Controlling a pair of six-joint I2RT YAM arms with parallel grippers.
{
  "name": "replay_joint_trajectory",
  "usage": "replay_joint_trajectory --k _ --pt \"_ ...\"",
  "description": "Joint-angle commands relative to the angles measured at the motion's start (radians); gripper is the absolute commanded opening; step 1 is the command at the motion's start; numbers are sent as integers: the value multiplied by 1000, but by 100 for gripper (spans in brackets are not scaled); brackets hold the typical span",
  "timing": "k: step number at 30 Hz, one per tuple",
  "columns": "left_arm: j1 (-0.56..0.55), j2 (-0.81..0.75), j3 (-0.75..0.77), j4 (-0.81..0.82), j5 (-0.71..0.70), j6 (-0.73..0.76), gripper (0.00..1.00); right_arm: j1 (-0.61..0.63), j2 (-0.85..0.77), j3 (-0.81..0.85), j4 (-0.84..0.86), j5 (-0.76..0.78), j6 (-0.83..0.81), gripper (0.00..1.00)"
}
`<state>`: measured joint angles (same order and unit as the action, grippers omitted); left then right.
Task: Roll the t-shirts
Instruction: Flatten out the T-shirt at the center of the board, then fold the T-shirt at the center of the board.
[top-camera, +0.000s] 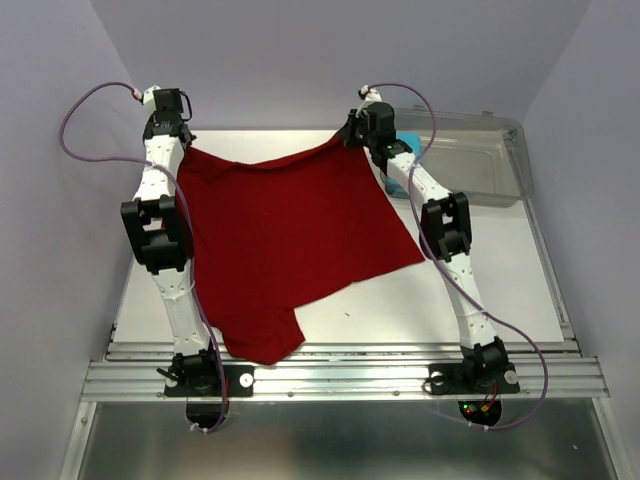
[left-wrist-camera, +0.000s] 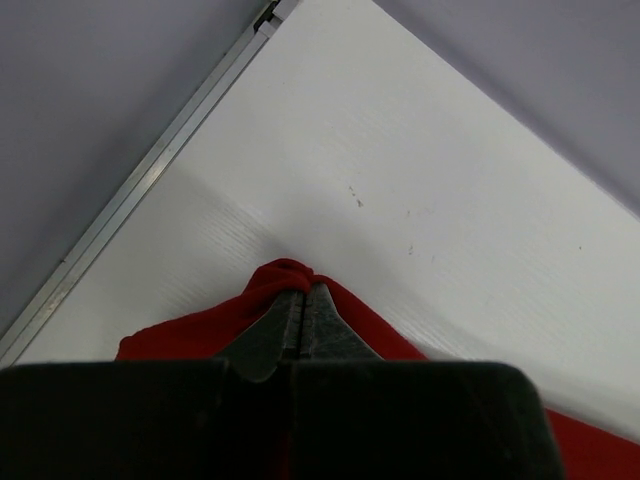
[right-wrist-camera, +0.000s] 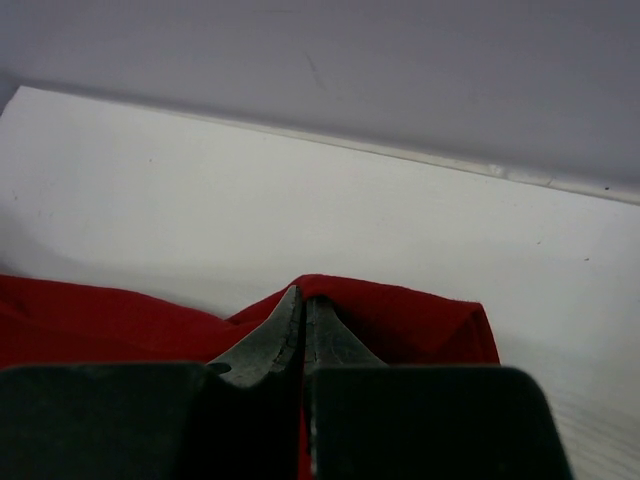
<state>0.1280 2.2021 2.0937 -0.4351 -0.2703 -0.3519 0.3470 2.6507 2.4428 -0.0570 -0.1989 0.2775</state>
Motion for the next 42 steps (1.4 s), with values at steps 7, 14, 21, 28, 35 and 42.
replay_joint_trajectory --k 7,14,21,28,35,42 --pt "19 -39 26 -4 51 13 0 -19 0 12 120 7 17 1" --pt "16 -185 -184 -34 82 1 0 -19 -52 -63 121 10 19 1" --pt "13 -332 -362 -50 129 -22 0 -19 -106 -140 120 3 43 1" --pt "10 -410 -461 -77 138 -56 0 -19 -182 -229 120 3 46 1" --pt "-13 -507 -601 -64 155 -88 0 -19 -253 -320 120 1 31 1" --pt "-21 -590 -693 -67 171 -104 0 -19 -325 -402 82 16 23 1"
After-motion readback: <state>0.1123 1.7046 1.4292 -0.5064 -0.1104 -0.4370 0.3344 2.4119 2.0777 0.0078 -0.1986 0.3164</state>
